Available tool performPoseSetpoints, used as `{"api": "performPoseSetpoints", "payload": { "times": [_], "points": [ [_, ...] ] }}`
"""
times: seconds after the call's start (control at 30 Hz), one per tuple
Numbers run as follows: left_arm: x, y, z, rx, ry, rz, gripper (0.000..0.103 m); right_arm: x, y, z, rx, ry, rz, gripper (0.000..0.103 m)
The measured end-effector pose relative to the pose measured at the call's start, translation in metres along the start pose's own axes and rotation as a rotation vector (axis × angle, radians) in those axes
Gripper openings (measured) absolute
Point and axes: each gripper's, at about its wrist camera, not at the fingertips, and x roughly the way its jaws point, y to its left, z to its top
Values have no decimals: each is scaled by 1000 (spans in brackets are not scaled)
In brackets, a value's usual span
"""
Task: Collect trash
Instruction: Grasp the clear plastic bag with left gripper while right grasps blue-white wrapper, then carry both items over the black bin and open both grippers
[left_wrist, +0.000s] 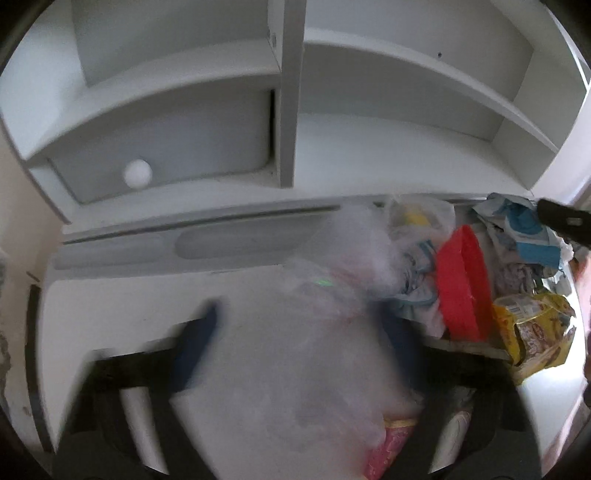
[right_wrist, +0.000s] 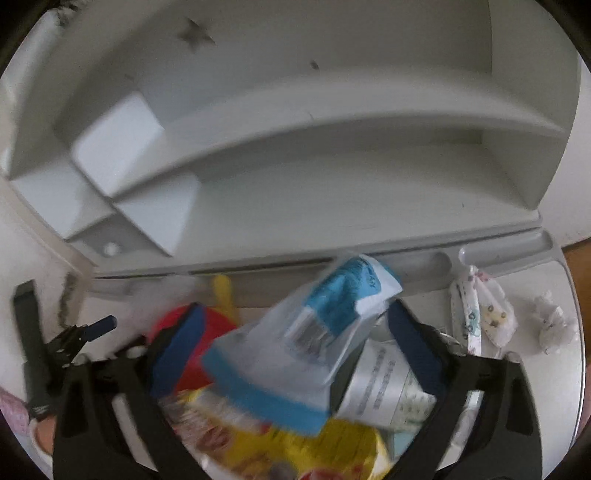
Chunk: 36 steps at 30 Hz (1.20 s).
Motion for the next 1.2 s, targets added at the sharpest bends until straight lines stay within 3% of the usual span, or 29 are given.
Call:
{"api": "performPoseSetpoints", "payload": {
  "times": [0.07, 0.13, 0.23, 0.5, 0.67, 0.8, 0.9, 1.07, 1.13, 1.2],
  "points": [
    [8, 6, -1, -26, 34, -70, 31, 11, -9, -1, 33, 45, 13, 55],
    [5, 7, -4, -14, 7, -70, 18, 10, -11, -4, 26, 18, 25, 45],
    [-13, 13, -6, -44, -72, -69, 10, 3, -11, -9, 32, -11, 65, 29],
    [-103, 21, -13, -83, -287, -31, 7, -57, 10, -10, -29, -186, 109, 24],
    [-152, -17, -19, -25, -366, -70, 7, -92, 1, -29, -34, -233, 136, 24],
    [-158, -107, -17, 100, -382, -167, 7, -152, -53, -59, 27, -341, 115, 24],
    [-169, -207, -28, 259, -371, -309, 7, -212, -114, -95, 107, -433, 28, 24],
    [-176, -368, -79, 517, -303, -532, 7, -316, -249, -202, 328, -546, -203, 24],
    [-171, -440, -114, 630, -233, -624, 7, -341, -297, -245, 430, -555, -270, 24],
    [-164, -487, -144, 712, -178, -673, 7, -349, -346, -291, 532, -525, -325, 24]
  ]
}}
